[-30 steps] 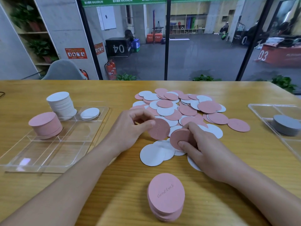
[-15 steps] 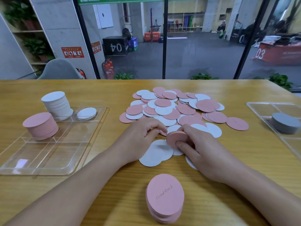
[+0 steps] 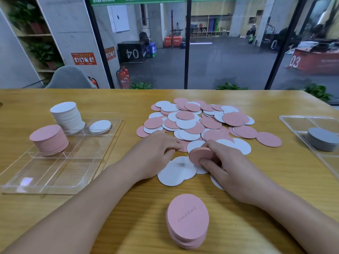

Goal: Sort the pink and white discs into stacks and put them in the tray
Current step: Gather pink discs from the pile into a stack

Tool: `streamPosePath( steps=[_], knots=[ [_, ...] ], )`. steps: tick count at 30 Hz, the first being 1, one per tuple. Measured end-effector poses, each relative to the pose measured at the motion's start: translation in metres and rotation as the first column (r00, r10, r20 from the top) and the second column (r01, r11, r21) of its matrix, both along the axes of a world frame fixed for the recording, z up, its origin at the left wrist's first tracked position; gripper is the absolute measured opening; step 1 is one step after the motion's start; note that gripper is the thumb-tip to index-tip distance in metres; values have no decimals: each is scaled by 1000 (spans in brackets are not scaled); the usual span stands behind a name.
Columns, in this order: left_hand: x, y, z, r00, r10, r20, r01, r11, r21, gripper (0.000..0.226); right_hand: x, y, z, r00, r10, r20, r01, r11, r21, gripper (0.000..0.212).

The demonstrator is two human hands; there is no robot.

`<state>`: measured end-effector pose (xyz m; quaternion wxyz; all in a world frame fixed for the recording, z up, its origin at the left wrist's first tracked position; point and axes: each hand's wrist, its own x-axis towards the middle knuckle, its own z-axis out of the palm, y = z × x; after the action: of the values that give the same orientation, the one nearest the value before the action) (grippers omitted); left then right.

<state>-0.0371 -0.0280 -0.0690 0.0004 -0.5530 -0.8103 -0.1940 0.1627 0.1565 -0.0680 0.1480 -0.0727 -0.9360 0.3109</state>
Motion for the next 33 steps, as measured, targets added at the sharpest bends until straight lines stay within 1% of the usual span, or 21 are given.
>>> streamPosePath(
  steps=[3,5,9,10,12,13,14,16,18,20,22,26,28,30,33],
  knots=[
    [-5,-10,9,990,134,33,-135,991,25,28,1,0,0,1000,7,2,-7,1000,1,6],
    [-6,-15,14,975,206,82,-211,976,62,22,1,1,1,1000,9,-1,-9,1000,-7,7],
    [-7,-12,12,948,253,194,-282,950,136,5,1,1,1,1000,10,4,-10,1000,-4,7],
    [-6,-11,10,942,270,201,-298,946,124,13,0,0,1,1000,9,4,-9,1000,-2,7],
    [-7,-8,8,939,298,170,-308,950,40,45,0,0,1,1000,3,8,-3,1000,2,7],
    [-7,-7,7,940,308,144,-311,950,-4,54,0,1,1,1000,0,9,0,1000,5,7],
    [-7,-6,8,943,307,127,-305,952,-32,55,0,1,1,1000,-2,10,2,1000,7,6],
    [-6,-6,9,945,301,128,-299,954,-37,44,0,0,1,1000,-4,7,4,1000,1,5],
    [-4,-7,11,935,298,189,-304,953,2,31,0,1,0,1000,-12,8,12,1000,5,5],
    [-4,-8,11,917,292,272,-317,947,52,32,0,0,0,1000,-17,6,17,1000,9,7],
    [-6,-8,10,900,266,345,-326,937,128,30,0,0,-1,1000,-18,6,17,1000,7,10],
    [-6,-7,12,869,126,479,-301,903,308,12,0,0,0,1000,-19,3,19,1000,-9,12],
    [-4,-7,14,875,57,480,-257,896,362,7,-1,0,-2,1000,-29,1,29,999,-16,12],
    [1,-6,14,882,-31,470,-180,900,396,9,-1,0,-3,999,-37,-5,37,999,-18,14],
    [12,-2,12,855,-142,499,-76,917,391,12,-1,1,-4,998,-52,-41,50,997,-64,13]
  ],
)
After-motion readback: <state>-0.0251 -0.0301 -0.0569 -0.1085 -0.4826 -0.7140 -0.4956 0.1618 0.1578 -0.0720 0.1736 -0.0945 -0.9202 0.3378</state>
